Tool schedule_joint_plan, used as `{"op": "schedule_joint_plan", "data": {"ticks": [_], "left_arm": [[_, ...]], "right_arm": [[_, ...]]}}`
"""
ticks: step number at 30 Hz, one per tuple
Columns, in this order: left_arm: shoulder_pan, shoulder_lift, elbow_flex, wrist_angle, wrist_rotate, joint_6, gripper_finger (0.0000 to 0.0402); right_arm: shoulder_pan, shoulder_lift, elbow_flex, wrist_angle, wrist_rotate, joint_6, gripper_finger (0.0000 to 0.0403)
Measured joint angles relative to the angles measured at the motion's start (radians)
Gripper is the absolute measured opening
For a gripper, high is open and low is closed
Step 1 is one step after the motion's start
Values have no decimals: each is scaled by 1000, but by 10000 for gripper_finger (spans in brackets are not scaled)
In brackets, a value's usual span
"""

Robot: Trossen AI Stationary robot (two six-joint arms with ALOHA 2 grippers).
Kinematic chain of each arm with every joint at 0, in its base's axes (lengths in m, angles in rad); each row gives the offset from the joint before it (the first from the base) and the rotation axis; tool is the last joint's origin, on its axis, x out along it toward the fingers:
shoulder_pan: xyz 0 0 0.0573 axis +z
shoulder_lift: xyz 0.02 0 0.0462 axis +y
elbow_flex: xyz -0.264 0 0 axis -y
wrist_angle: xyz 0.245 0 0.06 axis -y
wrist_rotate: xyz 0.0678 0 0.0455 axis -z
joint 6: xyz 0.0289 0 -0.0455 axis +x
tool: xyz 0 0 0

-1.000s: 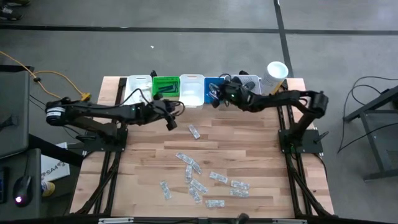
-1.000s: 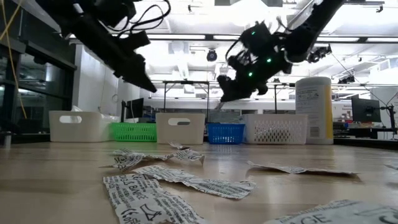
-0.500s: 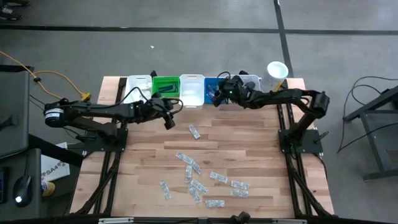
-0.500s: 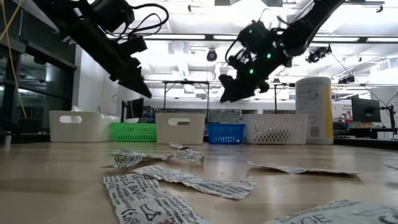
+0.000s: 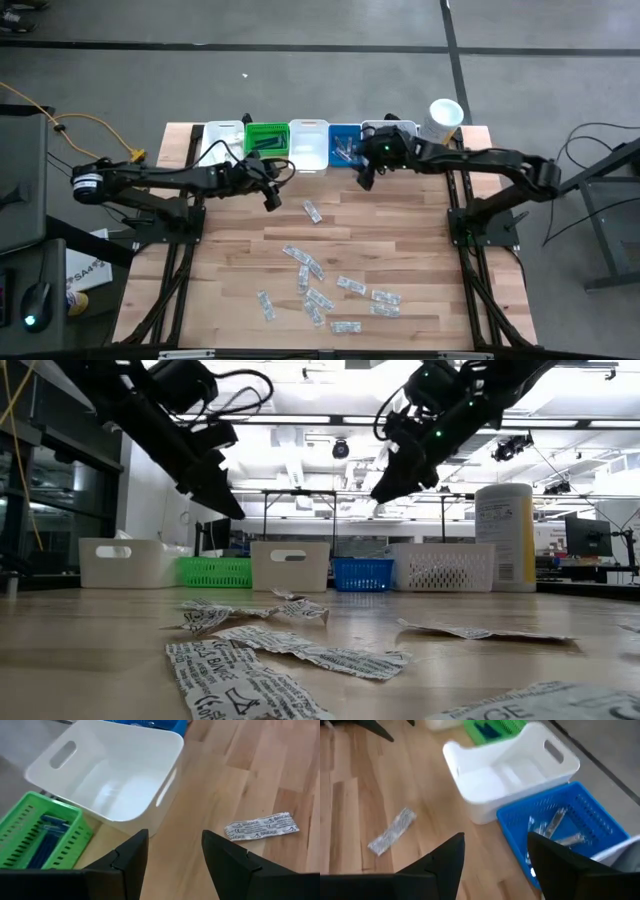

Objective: Pick & Place Travel size toiletries
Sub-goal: Put the white bandage into the middle white bin

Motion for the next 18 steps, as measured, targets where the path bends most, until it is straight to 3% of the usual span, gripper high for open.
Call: {"op": "schedule_joint_plan", "data": {"ticks": [7, 13, 18], "left_arm": [[0, 107, 4, 131, 24, -28, 184], [0, 230, 132, 33, 24, -97, 189], [0, 323, 257, -96, 37, -129, 222]], "right_arm": [[14, -19, 0, -73, 11, -13, 199], [13, -19, 0, -83, 10, -39, 190], [13, -19, 0, -119, 24, -49, 188]]}}
